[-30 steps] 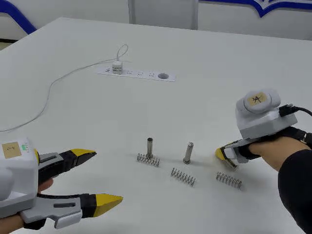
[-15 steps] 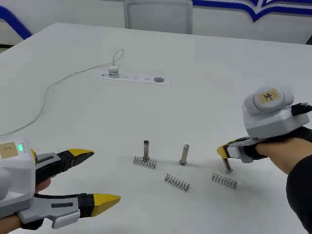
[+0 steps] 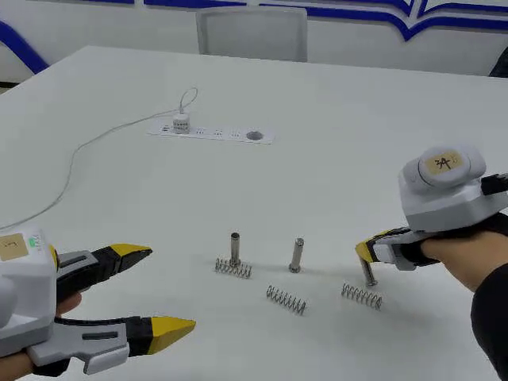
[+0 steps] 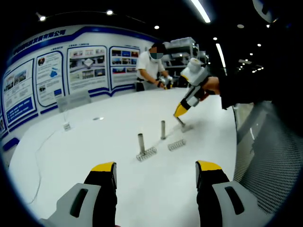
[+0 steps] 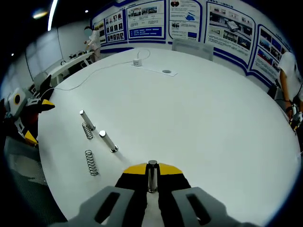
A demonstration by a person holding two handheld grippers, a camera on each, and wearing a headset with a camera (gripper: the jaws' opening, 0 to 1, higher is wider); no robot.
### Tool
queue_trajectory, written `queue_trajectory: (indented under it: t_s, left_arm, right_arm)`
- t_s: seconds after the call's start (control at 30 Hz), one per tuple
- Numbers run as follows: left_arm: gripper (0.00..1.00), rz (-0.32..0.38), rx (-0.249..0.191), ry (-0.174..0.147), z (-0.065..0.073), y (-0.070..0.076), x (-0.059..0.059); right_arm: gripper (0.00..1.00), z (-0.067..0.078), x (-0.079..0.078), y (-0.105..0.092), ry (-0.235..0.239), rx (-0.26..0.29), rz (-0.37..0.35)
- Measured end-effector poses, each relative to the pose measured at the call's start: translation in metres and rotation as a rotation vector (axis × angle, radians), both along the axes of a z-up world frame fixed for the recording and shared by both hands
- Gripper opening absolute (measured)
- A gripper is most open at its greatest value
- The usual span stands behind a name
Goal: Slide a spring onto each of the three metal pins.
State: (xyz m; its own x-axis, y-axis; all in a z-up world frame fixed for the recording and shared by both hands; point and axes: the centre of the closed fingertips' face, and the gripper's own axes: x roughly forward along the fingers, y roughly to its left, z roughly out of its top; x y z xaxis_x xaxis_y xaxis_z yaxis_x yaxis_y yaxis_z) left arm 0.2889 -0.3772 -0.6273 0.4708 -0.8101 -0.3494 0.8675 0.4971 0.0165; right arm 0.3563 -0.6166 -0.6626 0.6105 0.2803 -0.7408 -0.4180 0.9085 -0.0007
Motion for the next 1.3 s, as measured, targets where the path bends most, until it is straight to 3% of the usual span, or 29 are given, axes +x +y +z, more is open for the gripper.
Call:
queue_trajectory:
  t_s: [0.47, 1.3]
  left_arm:
    - [0.69, -0.005, 0.004, -0.007, 0.003, -0.001, 0.000]
    - [0.69, -0.023, 0.011, -0.017, 0.008, -0.005, -0.003]
  right_arm:
    - [0.08, 0.004, -0.006, -0.001, -0.016, 0.009, 0.000]
    - [0.09, 0.009, -0.034, -0.007, -0.043, 0.018, 0.003]
